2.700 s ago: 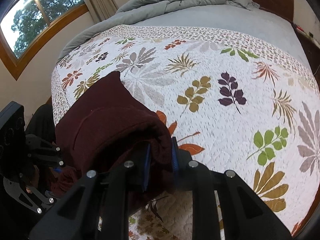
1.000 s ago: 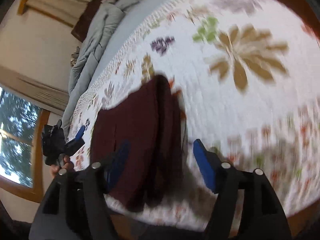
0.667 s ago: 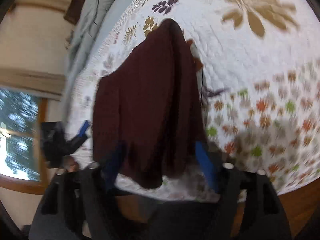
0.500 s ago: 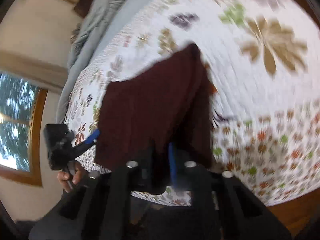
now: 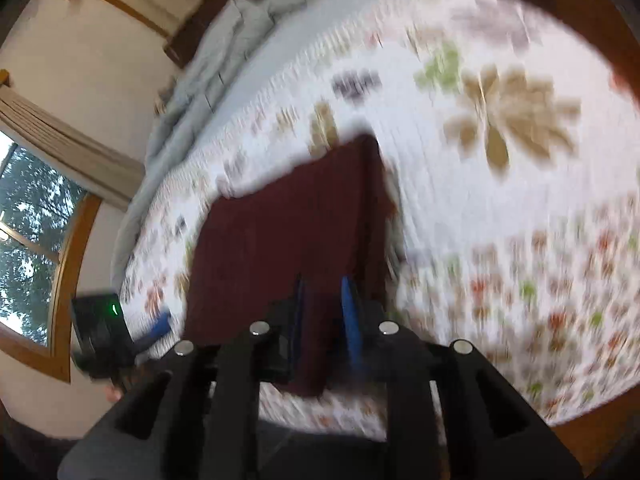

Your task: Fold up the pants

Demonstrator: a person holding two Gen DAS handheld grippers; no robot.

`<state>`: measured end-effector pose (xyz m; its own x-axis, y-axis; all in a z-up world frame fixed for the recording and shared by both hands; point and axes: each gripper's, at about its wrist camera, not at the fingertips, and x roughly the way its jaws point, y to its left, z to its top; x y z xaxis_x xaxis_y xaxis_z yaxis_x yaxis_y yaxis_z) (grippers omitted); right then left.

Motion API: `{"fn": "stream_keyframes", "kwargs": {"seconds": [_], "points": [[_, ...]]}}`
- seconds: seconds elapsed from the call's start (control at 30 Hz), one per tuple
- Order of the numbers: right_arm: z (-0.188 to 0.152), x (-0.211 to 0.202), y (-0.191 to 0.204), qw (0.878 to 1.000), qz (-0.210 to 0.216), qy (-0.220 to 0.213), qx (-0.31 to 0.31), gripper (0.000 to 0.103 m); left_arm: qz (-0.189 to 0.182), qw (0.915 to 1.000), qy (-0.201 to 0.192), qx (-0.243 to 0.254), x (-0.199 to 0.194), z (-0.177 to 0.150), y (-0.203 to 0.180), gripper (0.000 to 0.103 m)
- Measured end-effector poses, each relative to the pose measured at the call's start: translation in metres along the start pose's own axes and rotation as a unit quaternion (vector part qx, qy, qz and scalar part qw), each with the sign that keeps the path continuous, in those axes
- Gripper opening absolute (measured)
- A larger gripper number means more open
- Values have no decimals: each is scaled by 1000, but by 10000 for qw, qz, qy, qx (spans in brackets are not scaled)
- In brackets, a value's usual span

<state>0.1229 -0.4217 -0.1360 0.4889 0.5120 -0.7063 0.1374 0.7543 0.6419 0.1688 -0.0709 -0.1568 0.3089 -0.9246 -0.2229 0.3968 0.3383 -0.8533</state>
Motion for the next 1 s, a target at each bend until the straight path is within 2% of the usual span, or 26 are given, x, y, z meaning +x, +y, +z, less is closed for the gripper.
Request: {"fn": "stream_keyframes", "kwargs": {"seconds": [0.1,0.13,0.23,0.27,0.3,0.37,0.4,0.5,0.57,0.6,0.63,0.67,0.73,0.8,0.83,0.87,0.9,0.93,1.0], "points": [[25,20,24,9981,595,-19,-142,34,-106,9994,260,-212,18,-9,4,80],[27,30,28,9966,814,38,-139,34,-119,9991,347,-206,24,-15,4,80],[36,65,3,9930,1105,300,286,33,-91,9973,680,-247,41,-35,13,80],[33,75,-13,9931,964,439,510,20,-1,9966,755,-332,47,-41,19,80],[28,85,-28,9921,868,597,681,0,101,9948,853,-555,52,-51,35,80],[19,93,-54,9866,1075,715,998,0,339,9900,1072,-854,59,-64,51,78],[18,88,-56,9853,1117,688,1097,0,327,9903,1054,-849,57,-67,52,78],[30,69,-21,9929,860,548,611,10,86,9936,1030,-465,48,-60,24,79],[44,67,10,9920,1072,503,445,11,-241,9951,938,-181,38,-49,-2,80],[49,73,25,9904,1188,555,426,18,-279,9959,865,-37,33,-43,-13,80],[55,84,38,9881,1313,667,447,24,-285,9968,722,177,26,-36,-25,80],[59,100,50,9840,1490,839,492,26,-286,9974,580,304,19,-28,-33,80],[57,134,69,9746,1787,1223,572,28,-290,9978,340,482,11,-15,-40,81],[53,175,75,9684,1782,1600,700,28,-101,9984,289,468,11,-10,-31,81],[50,184,75,9679,1688,1715,722,12,65,9987,369,345,16,-10,-16,81],[49,197,69,9706,1422,1812,701,0,204,9985,448,248,20,-12,-7,81],[50,202,61,9708,1340,1841,754,0,327,9979,554,99,25,-13,5,81],[52,198,50,9681,1486,1802,909,0,321,9971,690,-87,26,-15,20,80],[63,173,39,9801,1168,1403,782,0,325,9968,710,-160,21,-16,32,80]]}}
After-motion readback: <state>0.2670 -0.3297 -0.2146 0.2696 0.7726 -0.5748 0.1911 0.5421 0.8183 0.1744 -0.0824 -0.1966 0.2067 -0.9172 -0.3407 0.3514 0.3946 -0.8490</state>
